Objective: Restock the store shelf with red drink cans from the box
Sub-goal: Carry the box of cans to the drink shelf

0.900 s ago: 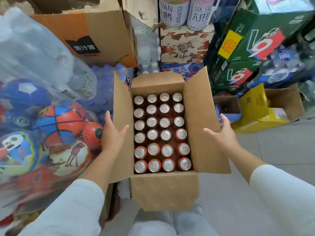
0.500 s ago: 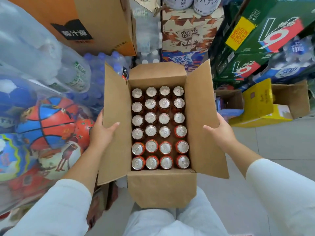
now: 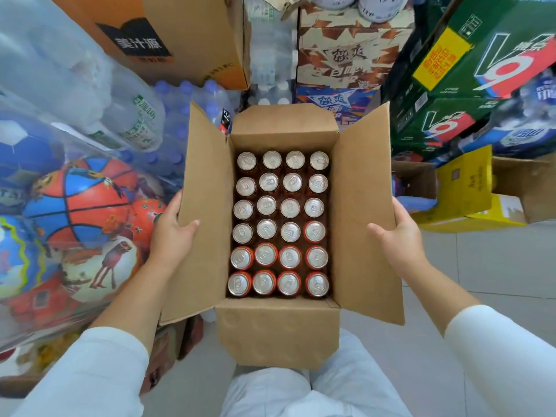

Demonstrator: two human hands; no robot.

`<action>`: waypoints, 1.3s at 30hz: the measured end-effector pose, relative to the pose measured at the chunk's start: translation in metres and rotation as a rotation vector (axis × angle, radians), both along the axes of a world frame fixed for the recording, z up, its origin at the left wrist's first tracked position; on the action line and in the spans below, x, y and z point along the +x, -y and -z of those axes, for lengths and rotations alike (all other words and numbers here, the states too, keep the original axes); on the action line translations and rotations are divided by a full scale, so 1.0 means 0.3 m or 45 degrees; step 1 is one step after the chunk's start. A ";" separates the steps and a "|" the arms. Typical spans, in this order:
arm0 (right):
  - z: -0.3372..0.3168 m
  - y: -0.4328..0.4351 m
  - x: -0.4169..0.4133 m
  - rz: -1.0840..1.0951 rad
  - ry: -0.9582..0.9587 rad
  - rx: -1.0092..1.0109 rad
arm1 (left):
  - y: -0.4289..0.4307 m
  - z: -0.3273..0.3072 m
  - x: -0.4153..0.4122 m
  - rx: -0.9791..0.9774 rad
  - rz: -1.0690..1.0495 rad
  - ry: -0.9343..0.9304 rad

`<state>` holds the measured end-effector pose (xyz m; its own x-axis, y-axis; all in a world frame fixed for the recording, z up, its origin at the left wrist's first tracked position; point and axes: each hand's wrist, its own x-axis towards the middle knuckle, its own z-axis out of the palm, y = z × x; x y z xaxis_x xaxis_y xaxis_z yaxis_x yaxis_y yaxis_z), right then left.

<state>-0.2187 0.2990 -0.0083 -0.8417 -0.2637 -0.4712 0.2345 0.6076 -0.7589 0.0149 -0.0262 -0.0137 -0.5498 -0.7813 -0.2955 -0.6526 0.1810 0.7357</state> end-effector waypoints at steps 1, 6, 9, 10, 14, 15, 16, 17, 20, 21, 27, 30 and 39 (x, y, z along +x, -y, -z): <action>-0.004 -0.001 -0.001 -0.013 -0.008 -0.013 | -0.003 -0.005 0.002 -0.005 0.001 -0.011; -0.027 -0.004 0.003 -0.032 -0.024 -0.054 | -0.008 -0.003 0.027 0.010 0.040 -0.027; -0.042 -0.007 0.003 -0.035 -0.014 -0.064 | -0.020 0.001 0.035 0.036 0.038 -0.021; -0.047 -0.012 0.004 -0.036 -0.012 -0.063 | -0.025 0.002 0.039 0.050 0.043 -0.016; -0.079 -0.051 0.020 -0.020 0.000 -0.052 | -0.049 -0.022 0.035 0.114 0.064 -0.006; -0.087 -0.068 0.028 -0.008 0.004 -0.052 | -0.060 -0.034 0.028 0.127 0.073 -0.008; -0.096 -0.088 0.038 0.006 0.004 -0.053 | -0.069 -0.047 0.020 0.135 0.089 -0.008; -0.106 -0.109 0.049 0.028 0.001 -0.055 | -0.078 -0.061 0.011 0.148 0.112 -0.013; -0.131 -0.187 0.087 0.127 0.007 -0.072 | -0.100 -0.091 -0.021 0.184 0.207 -0.015; -0.138 -0.218 0.102 0.170 0.011 -0.082 | -0.108 -0.101 -0.038 0.193 0.227 -0.019; -0.162 -0.439 0.214 0.440 0.013 -0.144 | -0.242 -0.177 -0.185 0.197 0.456 -0.027; -0.169 -0.562 0.276 0.611 -0.007 -0.152 | -0.327 -0.200 -0.280 0.223 0.587 0.006; -0.160 -1.061 0.384 0.995 -0.010 -0.106 | -0.810 -0.265 -0.635 0.178 1.102 0.070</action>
<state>-0.1034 0.6173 0.0398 -0.8007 0.3721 -0.4694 0.5652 0.2096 -0.7979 -0.1757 0.2168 0.0658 -0.9146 -0.0511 -0.4010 -0.3632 0.5396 0.7596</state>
